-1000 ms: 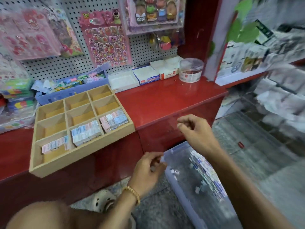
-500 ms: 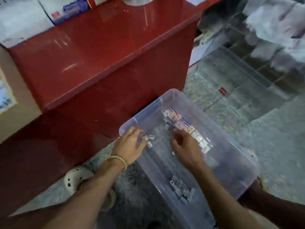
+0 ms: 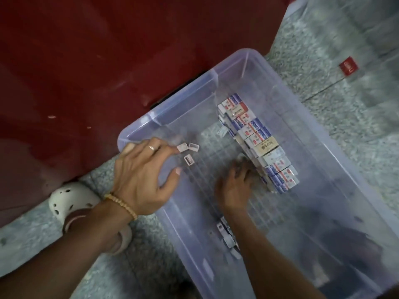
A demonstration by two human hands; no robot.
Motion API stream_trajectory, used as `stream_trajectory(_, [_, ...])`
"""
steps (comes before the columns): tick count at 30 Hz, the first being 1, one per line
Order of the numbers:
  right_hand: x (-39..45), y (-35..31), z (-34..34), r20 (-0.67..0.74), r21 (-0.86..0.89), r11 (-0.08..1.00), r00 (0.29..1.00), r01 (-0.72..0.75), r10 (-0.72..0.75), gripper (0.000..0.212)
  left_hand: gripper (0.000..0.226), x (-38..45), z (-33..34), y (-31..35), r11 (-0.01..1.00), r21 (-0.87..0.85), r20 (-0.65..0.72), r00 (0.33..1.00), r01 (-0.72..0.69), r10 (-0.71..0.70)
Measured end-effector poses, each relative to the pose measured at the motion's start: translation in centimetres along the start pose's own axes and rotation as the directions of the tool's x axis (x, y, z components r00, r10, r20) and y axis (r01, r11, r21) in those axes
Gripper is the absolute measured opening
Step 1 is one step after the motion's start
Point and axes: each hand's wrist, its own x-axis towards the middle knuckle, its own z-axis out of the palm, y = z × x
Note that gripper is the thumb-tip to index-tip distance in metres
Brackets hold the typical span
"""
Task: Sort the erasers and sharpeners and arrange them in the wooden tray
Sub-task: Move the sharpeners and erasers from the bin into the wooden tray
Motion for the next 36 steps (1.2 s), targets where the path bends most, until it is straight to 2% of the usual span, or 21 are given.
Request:
stream_trajectory(3, [0.8,-0.4,1.5,0.054,0.016,0.966,0.964,0.259,-0.260,0.061,0.034,0.1,0.1,-0.1,1.000,-0.004,-0.037,0.999,-0.017,0.017])
stream_trajectory(6, [2.1,-1.2,1.1,-0.015,0.047,0.896,0.898,0.441,-0.440,0.057,0.035,0.1,0.2,-0.1,1.000,-0.003,-0.033,0.999,-0.019,0.019])
stream_trajectory(8, [3.8,-1.5,0.5,-0.080,-0.020,0.873,0.870,0.487,-0.487,0.052,0.036,0.1,0.3,-0.1,1.000,-0.003,-0.032,0.999,-0.023,0.023])
stream_trajectory(12, [7.0,-2.2,0.4,-0.055,-0.092,0.861,0.860,0.501,-0.507,0.071,0.036,0.1,0.5,-0.1,1.000,-0.008,-0.040,0.999,-0.008,0.008])
stream_trajectory(13, [7.2,-2.4,0.6,-0.022,-0.079,0.840,0.841,0.537,-0.540,0.070,0.036,0.1,0.5,0.0,1.000,-0.010,-0.036,0.999,-0.001,0.000])
stream_trajectory(17, [6.5,-3.3,1.2,0.028,-0.084,0.682,0.686,0.727,-0.727,0.060,0.037,0.0,0.5,0.0,1.000,-0.008,-0.019,1.000,0.015,-0.015])
stream_trajectory(23, [7.2,-3.5,2.1,0.144,-0.296,0.523,0.578,0.799,-0.803,0.066,0.037,-0.1,0.6,0.0,0.999,0.004,-0.005,0.999,0.034,-0.034])
stream_trajectory(27, [6.2,-0.9,1.2,0.132,-0.358,0.435,0.506,0.826,-0.852,0.067,0.037,-0.1,0.6,0.0,0.999,0.005,0.001,0.999,0.040,-0.040])
stream_trajectory(32, [6.6,2.0,0.2,0.139,-0.393,0.408,0.491,0.824,-0.860,0.083,0.037,-0.1,0.5,0.1,0.998,0.005,0.013,0.998,0.057,-0.057])
stream_trajectory(34, [7.2,1.2,1.1,0.172,-0.411,0.382,0.482,0.828,-0.859,0.083,0.037,-0.1,0.5,0.2,0.998,0.003,0.006,0.998,0.057,-0.057])
stream_trajectory(36, [7.6,-0.5,2.3,0.161,-0.399,0.387,0.479,0.831,-0.863,0.073,0.037,0.0,0.6,0.2,0.999,0.001,0.002,0.999,0.054,-0.054])
